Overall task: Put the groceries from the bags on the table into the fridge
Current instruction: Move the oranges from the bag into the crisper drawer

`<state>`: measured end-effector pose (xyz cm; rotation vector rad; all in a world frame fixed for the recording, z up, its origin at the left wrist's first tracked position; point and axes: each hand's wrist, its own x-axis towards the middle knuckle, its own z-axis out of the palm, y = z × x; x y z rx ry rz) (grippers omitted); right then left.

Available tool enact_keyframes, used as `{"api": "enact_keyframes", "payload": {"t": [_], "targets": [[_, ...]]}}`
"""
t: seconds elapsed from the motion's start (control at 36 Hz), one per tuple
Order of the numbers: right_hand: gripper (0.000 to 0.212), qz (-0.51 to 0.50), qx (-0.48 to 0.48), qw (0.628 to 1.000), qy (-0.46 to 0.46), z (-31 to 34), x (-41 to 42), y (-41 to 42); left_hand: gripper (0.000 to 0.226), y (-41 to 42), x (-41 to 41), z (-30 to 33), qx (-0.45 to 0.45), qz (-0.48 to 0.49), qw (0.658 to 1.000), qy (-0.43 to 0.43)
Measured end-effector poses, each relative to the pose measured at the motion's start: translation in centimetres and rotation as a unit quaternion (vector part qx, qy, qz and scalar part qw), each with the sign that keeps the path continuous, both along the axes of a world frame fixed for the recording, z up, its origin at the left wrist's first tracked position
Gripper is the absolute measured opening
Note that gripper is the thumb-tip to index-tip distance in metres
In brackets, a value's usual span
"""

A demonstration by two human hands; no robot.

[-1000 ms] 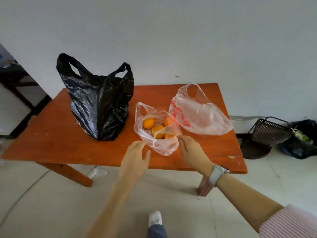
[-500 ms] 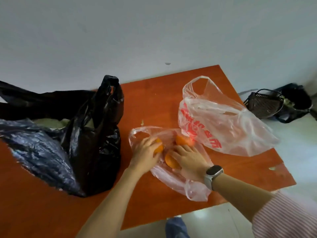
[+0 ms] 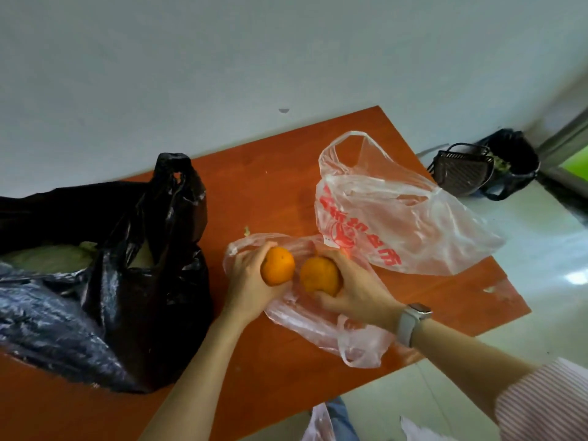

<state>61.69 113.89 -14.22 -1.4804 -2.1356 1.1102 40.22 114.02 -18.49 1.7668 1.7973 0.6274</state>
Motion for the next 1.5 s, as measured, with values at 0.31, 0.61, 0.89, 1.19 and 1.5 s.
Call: {"api": "enact_keyframes", "payload": {"t": [0.31,0.61,0.89,1.19,1.5], "targets": [[0.046,-0.233,-0.122,0.903,0.339,5.5,8.4,-5.2,0.053,-5.2,9.5,10.0,-0.024,0.045,0.931,-0.362],[0.062,-0.459,-0.059,0.730,0.504,7.9,30.7,-29.0,0.050,-18.1,35.6,12.6,-0.201,-0.219,0.848,-0.439],[0.078,-0.617,0.135,0.582,0.513,12.1,46.9,-56.0,0.053,-38.4,61.3,16.9,-0.178,-0.532,0.755,-0.339],[0.045,-0.799,0.276,0.491,0.212,16.6,60.5,-75.3,0.064,-55.1,82.5,22.3,-0.114,-0.727,0.591,-0.331],[0.053,-0.791,0.297,0.535,-0.019,25.0,81.3,-83.9,0.067,-63.4,105.1,29.5,-0.089,-0.724,0.552,-0.404]]}}
